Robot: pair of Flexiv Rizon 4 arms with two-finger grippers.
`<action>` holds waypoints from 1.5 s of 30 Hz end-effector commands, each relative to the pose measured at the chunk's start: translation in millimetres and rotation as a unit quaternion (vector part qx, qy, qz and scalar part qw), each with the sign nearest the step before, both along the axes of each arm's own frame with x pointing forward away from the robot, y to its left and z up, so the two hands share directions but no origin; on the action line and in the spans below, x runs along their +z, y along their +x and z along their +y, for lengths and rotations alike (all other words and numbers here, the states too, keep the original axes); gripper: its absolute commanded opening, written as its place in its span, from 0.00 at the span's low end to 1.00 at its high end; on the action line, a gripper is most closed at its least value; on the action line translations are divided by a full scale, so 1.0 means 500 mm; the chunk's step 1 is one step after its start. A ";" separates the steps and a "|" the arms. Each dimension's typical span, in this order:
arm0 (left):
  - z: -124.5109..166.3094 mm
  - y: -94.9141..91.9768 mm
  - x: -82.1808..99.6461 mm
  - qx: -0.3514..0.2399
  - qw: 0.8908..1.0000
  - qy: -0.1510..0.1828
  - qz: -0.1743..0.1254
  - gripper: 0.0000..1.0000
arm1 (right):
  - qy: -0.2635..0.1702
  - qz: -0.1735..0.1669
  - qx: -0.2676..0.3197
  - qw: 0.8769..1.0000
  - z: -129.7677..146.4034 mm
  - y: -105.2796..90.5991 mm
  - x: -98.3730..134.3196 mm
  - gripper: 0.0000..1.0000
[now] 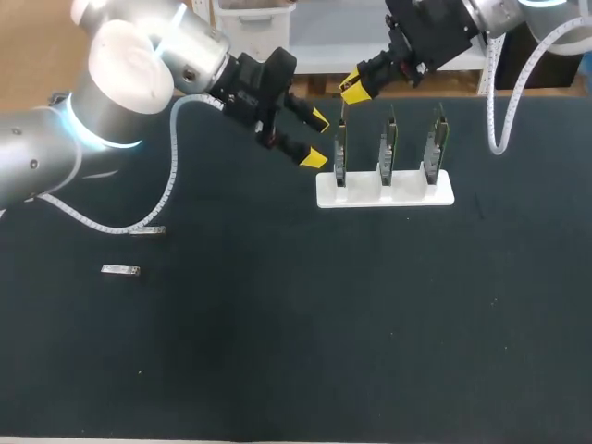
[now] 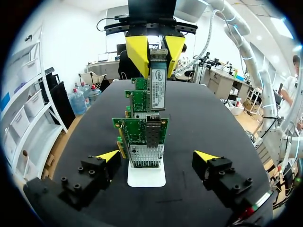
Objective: Pick up the optical module with the left hand, and insert it into the network port with the right hand.
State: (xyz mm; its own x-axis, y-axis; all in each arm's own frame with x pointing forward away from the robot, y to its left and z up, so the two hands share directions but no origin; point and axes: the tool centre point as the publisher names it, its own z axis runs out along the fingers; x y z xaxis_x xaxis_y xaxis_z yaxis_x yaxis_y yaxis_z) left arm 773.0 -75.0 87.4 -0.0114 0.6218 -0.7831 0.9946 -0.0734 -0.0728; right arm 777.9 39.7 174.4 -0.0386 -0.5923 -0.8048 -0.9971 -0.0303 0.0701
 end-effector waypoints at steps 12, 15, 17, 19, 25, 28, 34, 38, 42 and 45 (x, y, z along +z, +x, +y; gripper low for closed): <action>-0.001 0.005 0.000 -0.002 1.000 0.002 0.002 1.00 | -0.011 -0.002 -0.003 1.000 0.008 -0.001 -0.011 0.00; -0.001 0.005 0.000 -0.002 1.000 0.002 0.002 1.00 | -0.011 -0.001 -0.004 1.000 0.010 -0.001 -0.012 0.00; -0.001 0.005 0.000 -0.002 1.000 0.002 0.002 1.00 | -0.012 -0.001 -0.006 1.000 0.010 -0.001 -0.013 0.00; -0.001 0.005 0.000 -0.002 1.000 0.002 0.002 1.00 | -0.012 -0.001 -0.010 1.000 0.011 0.000 -0.014 0.00; -0.001 0.005 0.000 -0.002 1.000 0.002 0.002 1.00 | -0.017 -0.003 -0.019 1.000 0.011 0.000 -0.017 0.00; -0.001 0.005 0.000 -0.002 1.000 0.002 0.002 1.00 | -0.019 -0.006 -0.020 1.000 0.013 -0.001 -0.016 0.00; -0.001 0.005 0.000 -0.002 1.000 0.002 0.002 1.00 | -0.028 -0.008 -0.018 0.999 0.015 -0.004 -0.021 0.00; -0.001 0.005 0.000 -0.002 1.000 0.002 0.002 1.00 | -0.032 -0.010 -0.017 0.999 0.016 -0.004 -0.021 0.00; -0.001 0.005 0.000 -0.002 1.000 0.002 0.002 1.00 | -0.029 -0.011 -0.018 0.999 0.015 -0.004 -0.019 0.00; -0.001 0.005 0.000 -0.002 1.000 0.002 0.002 1.00 | -0.024 -0.017 -0.016 0.999 0.013 -0.005 -0.011 0.00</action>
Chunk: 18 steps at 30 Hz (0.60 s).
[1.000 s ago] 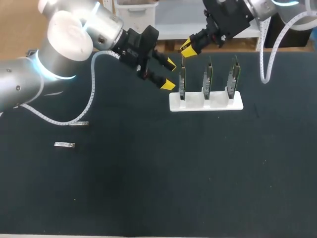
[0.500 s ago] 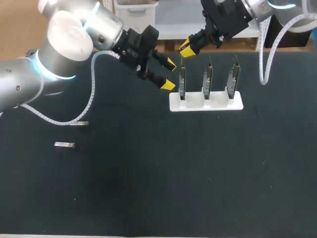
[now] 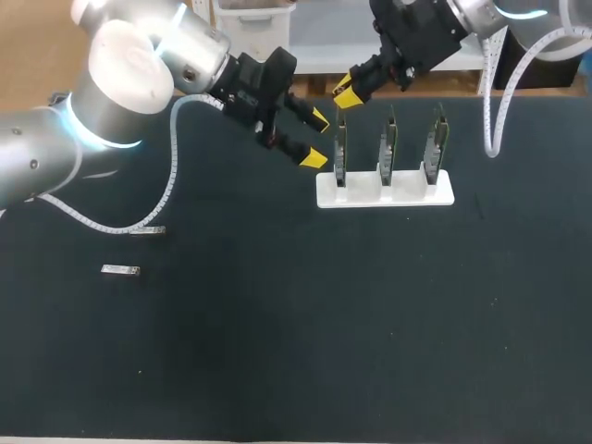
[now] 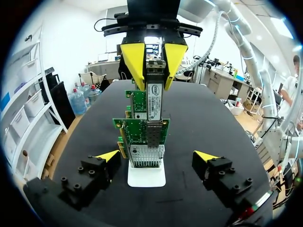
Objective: Pick up the optical module with the left hand, and insert it into the network port with the right hand.
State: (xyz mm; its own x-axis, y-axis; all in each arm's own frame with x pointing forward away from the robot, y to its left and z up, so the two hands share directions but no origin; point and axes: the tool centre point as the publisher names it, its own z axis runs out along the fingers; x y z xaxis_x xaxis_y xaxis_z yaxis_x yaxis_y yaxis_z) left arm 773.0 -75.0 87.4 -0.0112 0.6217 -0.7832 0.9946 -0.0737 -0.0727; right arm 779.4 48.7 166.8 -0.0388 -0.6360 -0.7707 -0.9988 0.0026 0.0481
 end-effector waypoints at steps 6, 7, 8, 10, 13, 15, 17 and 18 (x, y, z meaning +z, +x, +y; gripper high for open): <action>-0.001 0.005 0.000 -0.002 1.000 0.002 0.002 1.00 | 0.005 -0.017 0.014 1.000 -0.006 -0.010 0.022 0.00; -0.001 0.005 0.000 -0.002 1.000 0.002 0.002 1.00 | 0.006 -0.018 0.017 1.000 -0.006 -0.010 0.022 0.00; -0.001 0.005 0.000 -0.002 1.000 0.002 0.002 1.00 | 0.007 -0.018 0.019 1.000 -0.006 -0.010 0.023 0.00; -0.001 0.005 0.000 -0.002 1.000 0.002 0.002 1.00 | 0.006 -0.016 0.022 1.000 -0.008 -0.008 0.021 0.00; -0.001 0.005 0.000 -0.002 1.000 0.002 0.002 1.00 | 0.006 -0.013 0.024 1.000 -0.010 -0.006 0.018 0.00; -0.001 0.005 0.000 -0.002 1.000 0.002 0.002 1.00 | 0.006 -0.012 0.025 1.000 -0.012 -0.004 0.017 0.00; -0.001 0.005 0.000 -0.002 1.000 0.002 0.002 1.00 | 0.006 -0.012 0.025 1.000 -0.014 -0.003 0.015 0.00; -0.001 0.005 0.000 -0.002 1.000 0.002 0.002 1.00 | 0.005 -0.011 0.025 1.000 -0.015 -0.002 0.013 0.00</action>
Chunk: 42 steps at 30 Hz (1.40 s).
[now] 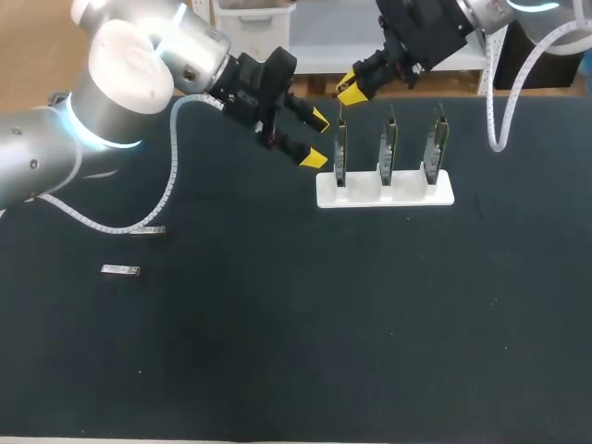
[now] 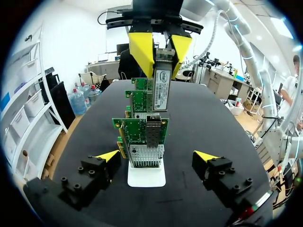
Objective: Pick up the optical module with the left hand, and insert it into the network port with the right hand.
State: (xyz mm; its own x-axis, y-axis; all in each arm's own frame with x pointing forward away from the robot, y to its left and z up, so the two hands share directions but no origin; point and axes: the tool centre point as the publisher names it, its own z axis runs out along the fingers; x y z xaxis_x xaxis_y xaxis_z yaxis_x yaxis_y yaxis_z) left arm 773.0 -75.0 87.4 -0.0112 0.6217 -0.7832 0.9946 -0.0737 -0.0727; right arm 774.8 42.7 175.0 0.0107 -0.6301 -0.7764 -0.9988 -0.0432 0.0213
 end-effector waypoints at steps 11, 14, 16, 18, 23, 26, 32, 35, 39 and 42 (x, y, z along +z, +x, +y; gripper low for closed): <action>-0.001 0.005 0.000 -0.002 1.000 0.002 0.002 1.00 | -0.002 0.009 -0.008 1.000 -0.001 0.012 -0.015 0.00; -0.001 0.005 0.000 -0.002 1.000 0.002 0.002 1.00 | -0.001 0.011 -0.010 1.000 0.000 0.012 -0.017 0.00; -0.001 0.005 0.000 -0.002 1.000 0.002 0.002 1.00 | -0.001 0.012 -0.009 1.000 0.002 0.010 -0.019 0.00; -0.001 0.005 0.000 -0.002 1.000 0.002 0.002 1.00 | -0.001 0.012 -0.008 1.000 0.004 0.009 -0.020 0.00; -0.001 0.005 0.000 -0.002 1.000 0.002 0.002 1.00 | -0.006 0.011 -0.014 1.000 0.004 0.009 -0.024 0.00; -0.001 0.005 0.000 -0.002 1.000 0.002 0.002 1.00 | -0.006 0.012 -0.016 1.000 0.003 0.009 -0.025 0.00; -0.001 0.005 0.000 -0.002 1.000 0.002 0.002 1.00 | -0.010 0.013 -0.021 1.000 0.004 0.009 -0.031 0.00; -0.001 0.005 0.000 -0.002 1.000 0.002 0.002 1.00 | -0.011 0.015 -0.027 0.999 0.004 0.010 -0.035 0.00; -0.001 0.005 0.000 -0.002 1.000 0.002 0.002 1.00 | -0.011 0.017 -0.030 0.999 0.003 0.009 -0.039 0.00; -0.001 0.005 0.000 -0.002 1.000 0.002 0.002 1.00 | -0.011 0.020 -0.035 0.999 0.002 0.009 -0.041 0.00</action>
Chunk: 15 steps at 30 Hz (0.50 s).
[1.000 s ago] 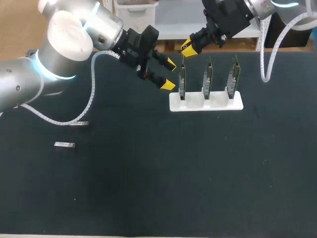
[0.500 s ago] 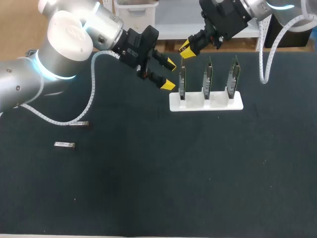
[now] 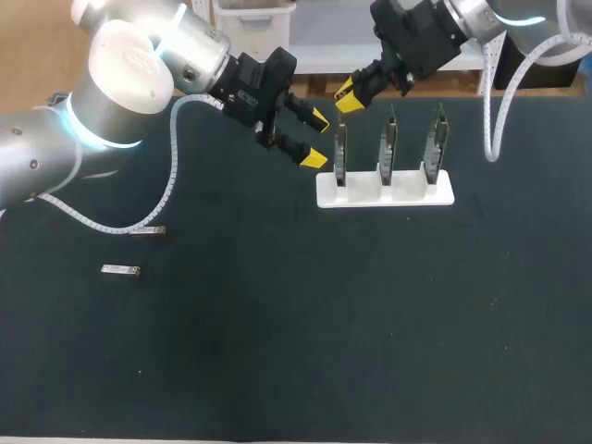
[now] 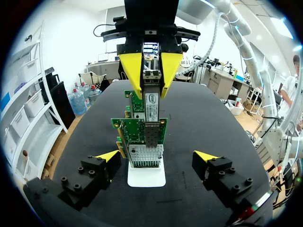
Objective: Pick up the optical module with the left hand, and insert it into the network port with the right hand.
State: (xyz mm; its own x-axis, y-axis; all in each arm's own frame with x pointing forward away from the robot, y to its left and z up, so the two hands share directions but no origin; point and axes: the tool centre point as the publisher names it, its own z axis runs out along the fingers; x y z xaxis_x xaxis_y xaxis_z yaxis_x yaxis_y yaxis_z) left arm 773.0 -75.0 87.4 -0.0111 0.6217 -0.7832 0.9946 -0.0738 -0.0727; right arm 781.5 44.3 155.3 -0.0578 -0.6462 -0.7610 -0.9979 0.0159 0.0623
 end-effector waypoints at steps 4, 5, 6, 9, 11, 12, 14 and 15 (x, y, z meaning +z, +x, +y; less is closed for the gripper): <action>-0.001 0.005 0.000 -0.002 1.000 0.002 0.002 1.00 | 0.003 0.005 -0.006 1.000 -0.001 -0.004 0.000 0.56; -0.001 0.005 0.000 -0.002 1.000 0.002 0.002 1.00 | 0.003 0.004 -0.003 1.000 -0.001 -0.005 0.001 1.00; -0.001 0.005 0.000 -0.002 1.000 0.002 0.002 1.00 | 0.003 0.002 -0.002 1.000 0.000 -0.006 0.003 1.00; -0.001 0.005 0.000 -0.002 1.000 0.002 0.002 1.00 | 0.007 -0.005 -0.005 1.000 0.001 -0.009 0.013 1.00; -0.001 0.005 0.000 -0.002 1.000 0.002 0.002 1.00 | 0.014 -0.007 -0.008 1.000 0.002 -0.010 0.024 1.00; -0.001 0.005 0.000 -0.002 1.000 0.002 0.002 1.00 | 0.022 -0.005 -0.008 1.000 0.002 -0.010 0.029 1.00; -0.001 0.005 0.000 -0.002 1.000 0.002 0.002 1.00 | 0.032 -0.001 -0.010 0.999 0.001 -0.008 0.036 1.00; -0.001 0.005 0.000 -0.002 1.000 0.002 0.002 1.00 | 0.034 0.001 -0.011 0.999 0.001 -0.008 0.036 1.00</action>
State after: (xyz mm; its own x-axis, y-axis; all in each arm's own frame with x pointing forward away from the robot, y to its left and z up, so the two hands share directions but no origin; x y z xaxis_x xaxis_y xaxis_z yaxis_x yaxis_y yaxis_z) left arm 773.1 -75.0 87.3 -0.0112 0.6217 -0.7832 0.9946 -0.0738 -0.0727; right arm 780.9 50.5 173.5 -0.0719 -0.5996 -0.7971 -0.9973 0.0313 0.0664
